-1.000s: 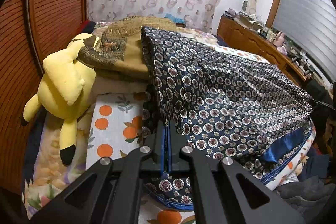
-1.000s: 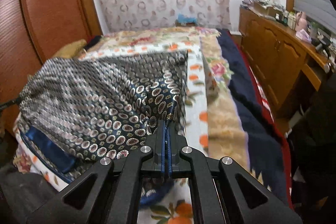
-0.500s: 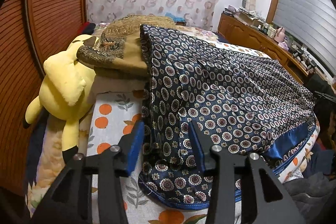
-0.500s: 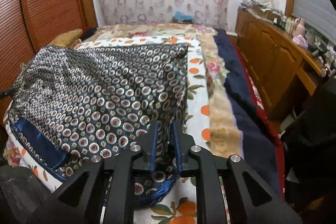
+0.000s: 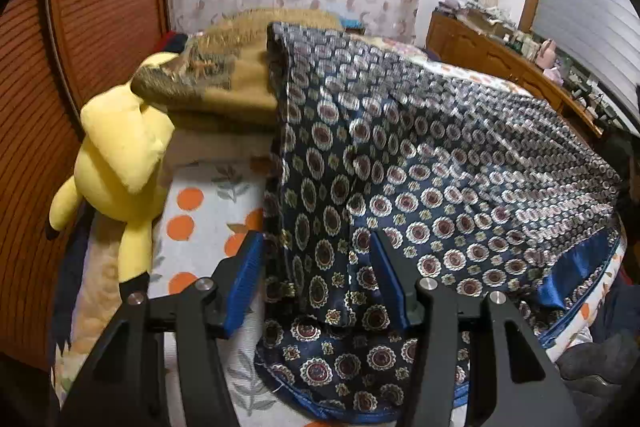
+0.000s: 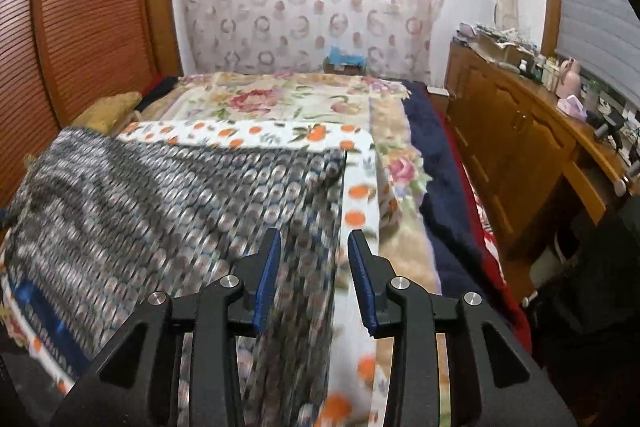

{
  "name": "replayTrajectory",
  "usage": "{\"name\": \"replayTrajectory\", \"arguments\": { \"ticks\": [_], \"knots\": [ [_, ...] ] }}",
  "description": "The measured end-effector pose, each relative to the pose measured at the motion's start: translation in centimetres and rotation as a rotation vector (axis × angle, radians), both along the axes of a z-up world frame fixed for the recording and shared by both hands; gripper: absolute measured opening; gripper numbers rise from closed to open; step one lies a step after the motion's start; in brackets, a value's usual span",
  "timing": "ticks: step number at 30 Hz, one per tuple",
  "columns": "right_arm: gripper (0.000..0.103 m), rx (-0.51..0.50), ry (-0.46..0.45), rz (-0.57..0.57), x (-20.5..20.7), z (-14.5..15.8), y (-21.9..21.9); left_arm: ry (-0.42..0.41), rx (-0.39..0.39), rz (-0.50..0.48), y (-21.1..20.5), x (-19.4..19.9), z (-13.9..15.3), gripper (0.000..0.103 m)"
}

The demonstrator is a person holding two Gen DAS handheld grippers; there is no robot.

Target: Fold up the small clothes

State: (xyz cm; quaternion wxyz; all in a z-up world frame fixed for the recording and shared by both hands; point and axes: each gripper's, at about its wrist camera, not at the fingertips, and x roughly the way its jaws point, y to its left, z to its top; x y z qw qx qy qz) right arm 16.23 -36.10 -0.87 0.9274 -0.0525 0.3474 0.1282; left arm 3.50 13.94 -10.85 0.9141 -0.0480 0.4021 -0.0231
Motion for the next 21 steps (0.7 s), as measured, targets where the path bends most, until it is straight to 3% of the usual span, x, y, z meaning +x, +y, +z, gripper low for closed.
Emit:
{"name": "replayTrajectory", "arguments": {
  "ticks": [11,19,21],
  "knots": [
    [0.034,-0.035,0.141,-0.067,11.3,-3.8,2.3,0.001,0.021,0.017,-0.6,0.0,-1.4,0.054],
    [0.034,0.039,0.23,-0.094,14.4,-5.8,1.7,-0.018,0.023,0.027,-0.7,-0.3,-1.6,0.054],
    [0.027,0.06,0.236,-0.083,14.6,-5.8,1.5,-0.019,0.027,0.029,-0.7,-0.3,-1.6,0.054]
  ]
}}
